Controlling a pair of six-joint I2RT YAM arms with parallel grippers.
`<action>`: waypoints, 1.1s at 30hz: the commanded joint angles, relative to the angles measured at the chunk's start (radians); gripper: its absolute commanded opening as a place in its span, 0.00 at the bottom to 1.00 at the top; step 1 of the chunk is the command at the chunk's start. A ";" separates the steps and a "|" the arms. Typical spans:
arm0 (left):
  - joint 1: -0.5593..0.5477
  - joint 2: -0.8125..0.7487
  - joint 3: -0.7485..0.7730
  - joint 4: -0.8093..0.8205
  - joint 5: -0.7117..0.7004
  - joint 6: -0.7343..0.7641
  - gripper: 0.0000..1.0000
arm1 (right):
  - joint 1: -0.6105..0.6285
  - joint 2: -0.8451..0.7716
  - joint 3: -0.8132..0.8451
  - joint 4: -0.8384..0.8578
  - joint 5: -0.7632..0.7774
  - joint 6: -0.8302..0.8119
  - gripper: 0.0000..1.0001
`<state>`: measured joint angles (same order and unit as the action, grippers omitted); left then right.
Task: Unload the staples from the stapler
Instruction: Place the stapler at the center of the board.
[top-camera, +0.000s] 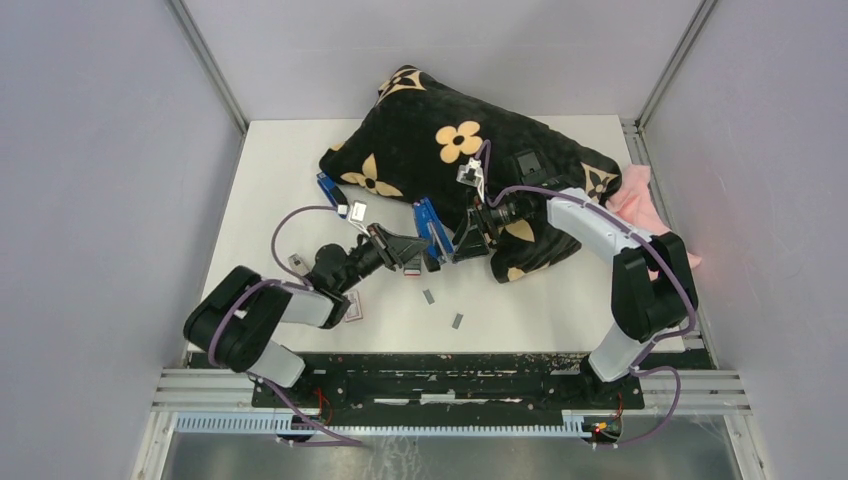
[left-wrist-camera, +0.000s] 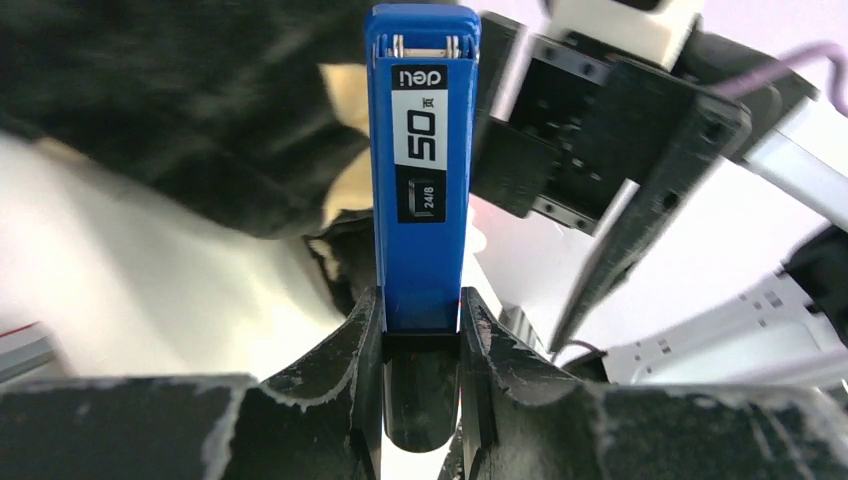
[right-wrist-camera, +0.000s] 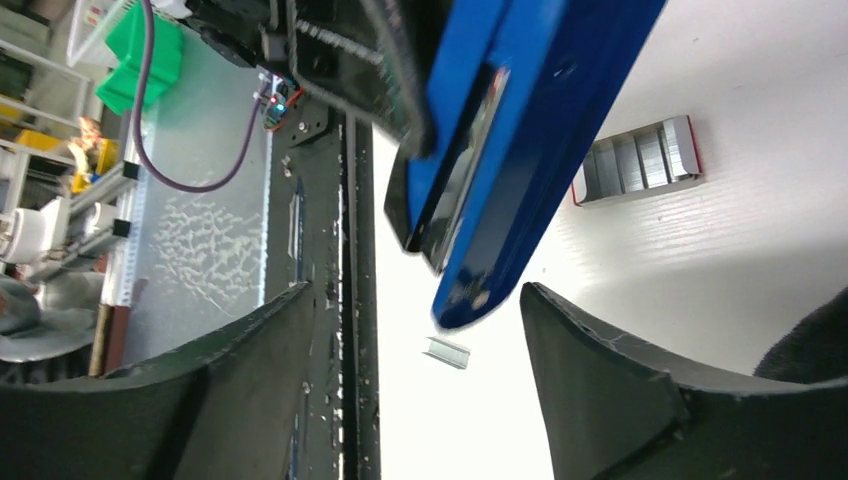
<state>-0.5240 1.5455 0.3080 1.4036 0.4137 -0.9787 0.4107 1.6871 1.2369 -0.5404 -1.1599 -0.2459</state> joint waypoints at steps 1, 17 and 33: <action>0.055 -0.170 -0.002 -0.243 -0.110 -0.010 0.03 | -0.005 -0.077 0.058 -0.069 0.043 -0.096 0.84; 0.221 -0.559 0.005 -0.963 -0.284 0.176 0.03 | -0.017 -0.251 0.161 -0.294 0.320 -0.172 0.91; 0.251 -0.449 0.176 -1.304 -0.541 0.116 0.03 | -0.019 -0.350 0.001 -0.162 0.311 -0.105 0.93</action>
<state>-0.2771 1.1030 0.4107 0.1276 0.0235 -0.8436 0.3927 1.3415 1.2438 -0.7517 -0.8513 -0.3637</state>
